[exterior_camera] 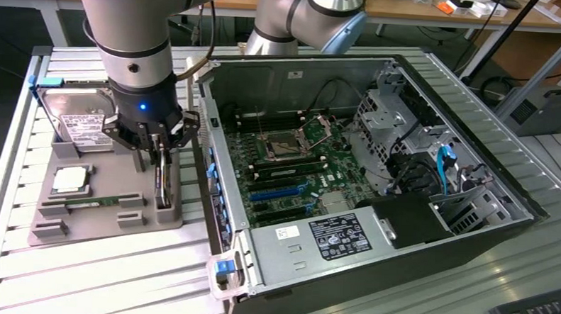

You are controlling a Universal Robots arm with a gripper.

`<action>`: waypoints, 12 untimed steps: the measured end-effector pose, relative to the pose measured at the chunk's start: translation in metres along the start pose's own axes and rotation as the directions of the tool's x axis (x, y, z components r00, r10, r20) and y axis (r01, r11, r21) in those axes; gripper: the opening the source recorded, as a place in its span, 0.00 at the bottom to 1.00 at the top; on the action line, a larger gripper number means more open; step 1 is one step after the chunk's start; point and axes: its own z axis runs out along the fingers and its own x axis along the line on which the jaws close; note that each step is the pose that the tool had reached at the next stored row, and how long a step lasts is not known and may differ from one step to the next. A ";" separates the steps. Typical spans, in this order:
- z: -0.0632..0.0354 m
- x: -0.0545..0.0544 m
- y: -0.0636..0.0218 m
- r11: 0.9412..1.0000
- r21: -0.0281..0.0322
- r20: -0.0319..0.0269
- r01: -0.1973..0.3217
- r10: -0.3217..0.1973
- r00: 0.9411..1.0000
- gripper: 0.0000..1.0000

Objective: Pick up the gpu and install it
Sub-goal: 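Pick up the gpu and move the gpu toward the slot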

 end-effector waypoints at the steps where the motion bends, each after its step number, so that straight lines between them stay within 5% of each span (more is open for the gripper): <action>1: 0.0000 0.000 0.0000 1.000 0.000 0.000 0.000 0.000 1.000 0.27; 12: 0.0000 0.000 0.0000 1.000 0.000 0.000 0.000 0.000 1.000 0.27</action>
